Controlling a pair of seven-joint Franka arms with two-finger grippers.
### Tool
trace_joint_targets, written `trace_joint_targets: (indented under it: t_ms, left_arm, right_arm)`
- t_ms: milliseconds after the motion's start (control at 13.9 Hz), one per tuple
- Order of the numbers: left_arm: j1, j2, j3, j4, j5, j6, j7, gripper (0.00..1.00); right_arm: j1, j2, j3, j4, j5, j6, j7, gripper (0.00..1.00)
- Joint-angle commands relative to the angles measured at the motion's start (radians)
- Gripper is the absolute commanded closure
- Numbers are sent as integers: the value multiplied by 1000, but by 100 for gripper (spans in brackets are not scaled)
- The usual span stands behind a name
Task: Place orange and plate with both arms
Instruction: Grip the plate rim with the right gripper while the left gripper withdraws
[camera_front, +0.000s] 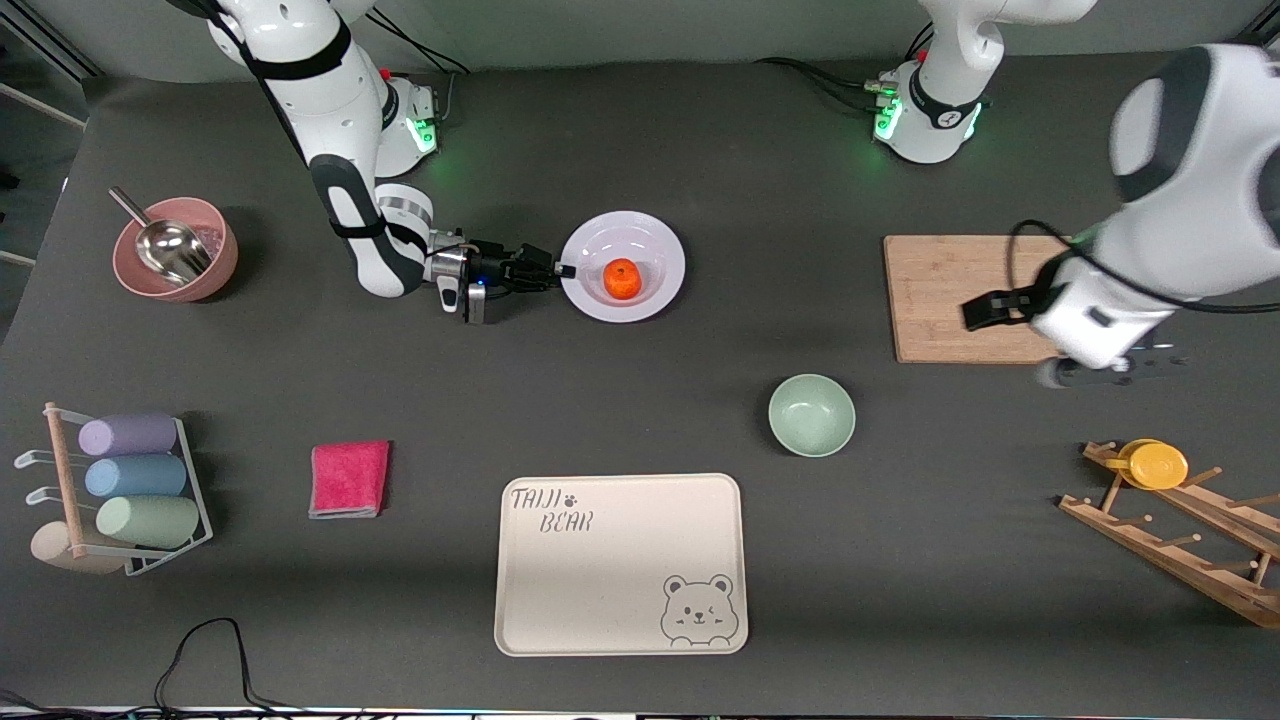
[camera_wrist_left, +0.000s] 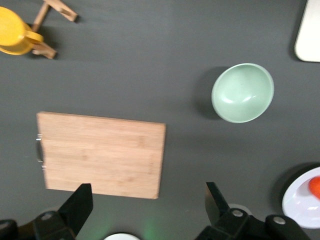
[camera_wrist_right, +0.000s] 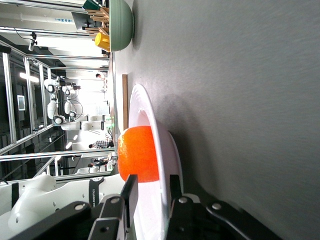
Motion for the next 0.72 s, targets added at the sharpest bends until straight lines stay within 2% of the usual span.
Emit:
trace_joint_targets:
  t_ms: [0, 72, 215, 287, 502, 574, 646]
  left_arm:
    - [142, 14, -84, 63, 22, -73, 109, 0]
    - [173, 11, -110, 69, 22, -90, 110, 0]
    - [167, -1, -118, 83, 55, -121, 100, 0]
    - [158, -29, -115, 67, 80, -133, 95, 0]
    - [156, -150, -104, -96, 94, -74, 83, 0]
    - [155, -174, -109, -129, 108, -52, 78, 0]
    - [158, -178, -109, -131, 112, -55, 77, 0]
  right_arm:
    - [8, 30, 16, 24, 37, -5, -20, 70]
    - [8, 30, 16, 24, 37, -5, -20, 78]
    - [6, 28, 16, 24, 37, -5, -17, 96]
    - [3, 25, 16, 24, 36, -5, -14, 99]
    - [-17, -2, 13, 24, 29, -6, 0, 100]
    - [-32, -28, 13, 22, 19, -6, 26, 100]
    - [-63, -107, 13, 19, -48, -5, 107, 100]
